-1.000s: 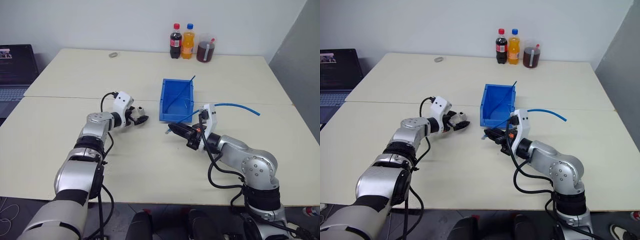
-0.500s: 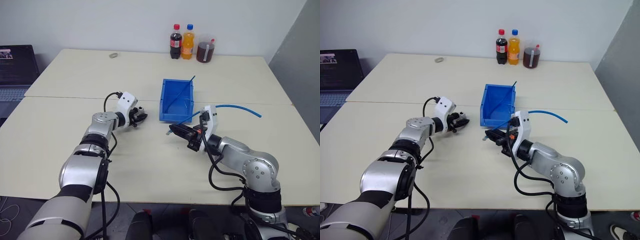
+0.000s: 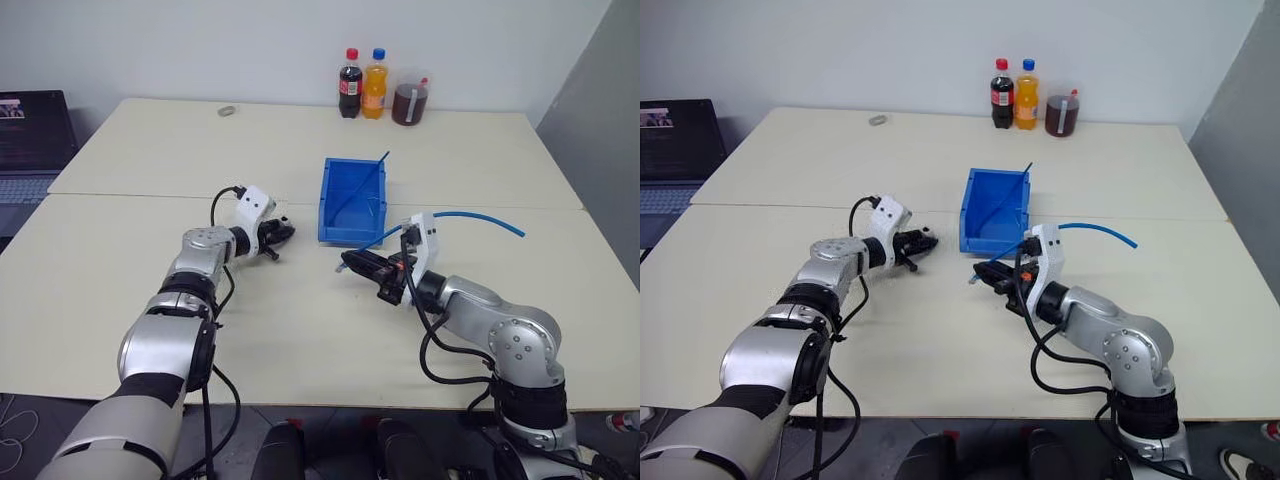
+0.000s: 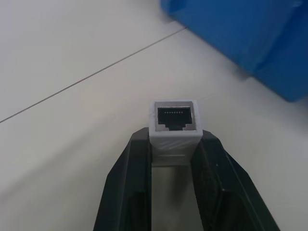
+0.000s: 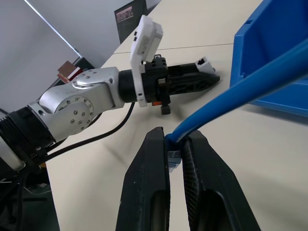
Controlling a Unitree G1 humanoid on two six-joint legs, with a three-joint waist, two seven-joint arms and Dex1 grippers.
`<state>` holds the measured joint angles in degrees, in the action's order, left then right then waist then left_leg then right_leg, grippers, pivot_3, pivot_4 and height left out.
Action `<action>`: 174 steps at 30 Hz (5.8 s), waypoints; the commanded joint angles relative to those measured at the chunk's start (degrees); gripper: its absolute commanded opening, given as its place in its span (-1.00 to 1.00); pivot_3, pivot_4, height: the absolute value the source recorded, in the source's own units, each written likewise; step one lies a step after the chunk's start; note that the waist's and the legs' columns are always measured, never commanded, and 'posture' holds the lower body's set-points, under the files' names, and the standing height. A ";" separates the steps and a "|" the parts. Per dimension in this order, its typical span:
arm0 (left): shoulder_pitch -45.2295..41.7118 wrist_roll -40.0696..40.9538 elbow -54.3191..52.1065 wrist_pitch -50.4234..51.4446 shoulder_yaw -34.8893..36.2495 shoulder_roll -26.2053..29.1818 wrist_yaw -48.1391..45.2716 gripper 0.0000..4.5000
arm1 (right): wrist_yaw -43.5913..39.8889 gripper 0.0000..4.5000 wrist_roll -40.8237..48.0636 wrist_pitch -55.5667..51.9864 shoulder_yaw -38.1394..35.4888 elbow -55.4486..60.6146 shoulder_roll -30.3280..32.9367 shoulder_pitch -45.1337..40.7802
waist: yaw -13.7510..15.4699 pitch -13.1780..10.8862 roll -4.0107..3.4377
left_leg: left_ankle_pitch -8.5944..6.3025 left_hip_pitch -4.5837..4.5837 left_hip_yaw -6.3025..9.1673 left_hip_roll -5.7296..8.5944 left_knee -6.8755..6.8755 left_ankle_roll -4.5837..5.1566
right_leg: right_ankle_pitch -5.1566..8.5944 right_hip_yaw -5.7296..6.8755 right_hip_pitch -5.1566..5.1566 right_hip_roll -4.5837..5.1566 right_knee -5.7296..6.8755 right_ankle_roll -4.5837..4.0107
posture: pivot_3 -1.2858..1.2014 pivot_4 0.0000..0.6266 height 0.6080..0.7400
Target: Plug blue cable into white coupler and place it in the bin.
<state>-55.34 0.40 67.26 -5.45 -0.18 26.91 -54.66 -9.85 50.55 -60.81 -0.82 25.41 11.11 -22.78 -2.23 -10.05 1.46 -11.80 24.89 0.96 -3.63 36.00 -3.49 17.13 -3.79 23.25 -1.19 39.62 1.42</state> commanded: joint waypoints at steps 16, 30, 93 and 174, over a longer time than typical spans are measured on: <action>26.14 3.38 -51.89 8.61 -12.89 8.17 -23.36 -0.65 | -14.90 -0.96 -10.79 10.73 8.44 8.85 16.04 3.69 | 0.38 0.01 0.00 | 0.02 -0.15 0.16 -0.01 0.12 0.03 | 0.08 0.00 -0.01 -0.08 0.38 -0.09 | 0.03 -0.52 1.00; 23.35 0.42 -43.85 4.60 -16.90 7.57 -24.04 -0.65 | -29.15 -0.96 -26.46 32.29 19.45 -5.35 12.77 -0.60 | 0.58 0.15 0.00 | 0.05 -0.23 0.18 0.02 0.34 0.08 | 0.07 0.01 -0.16 -0.08 0.40 0.01 | 0.03 -0.52 1.00; 24.41 0.60 -44.63 3.76 -17.35 8.45 -24.76 -0.65 | -48.79 -0.96 -49.43 43.15 31.31 -34.08 4.07 -14.96 | 0.39 0.51 -0.12 | 0.04 -1.16 0.12 -0.03 0.14 0.10 | 0.18 -0.03 -0.96 -0.12 0.38 -0.15 | 0.03 -0.52 1.00; 17.67 12.87 -67.75 31.58 -0.94 5.38 8.73 1.00 | -55.64 0.99 -44.57 27.71 11.14 -63.47 21.40 -46.75 | 0.37 0.16 -0.16 | -0.02 -0.09 -0.19 0.08 -0.15 -0.01 | 0.41 -0.02 0.09 0.16 0.32 -0.41 | 0.03 -0.52 1.00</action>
<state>-38.17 13.36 0.26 26.95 -3.06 30.62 -45.79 -63.39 5.08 -32.95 12.37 -42.87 30.21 -70.08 -1.86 -9.89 1.30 -11.82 24.79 0.78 -3.55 35.86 -3.50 17.54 -3.82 23.34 -1.03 39.96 1.01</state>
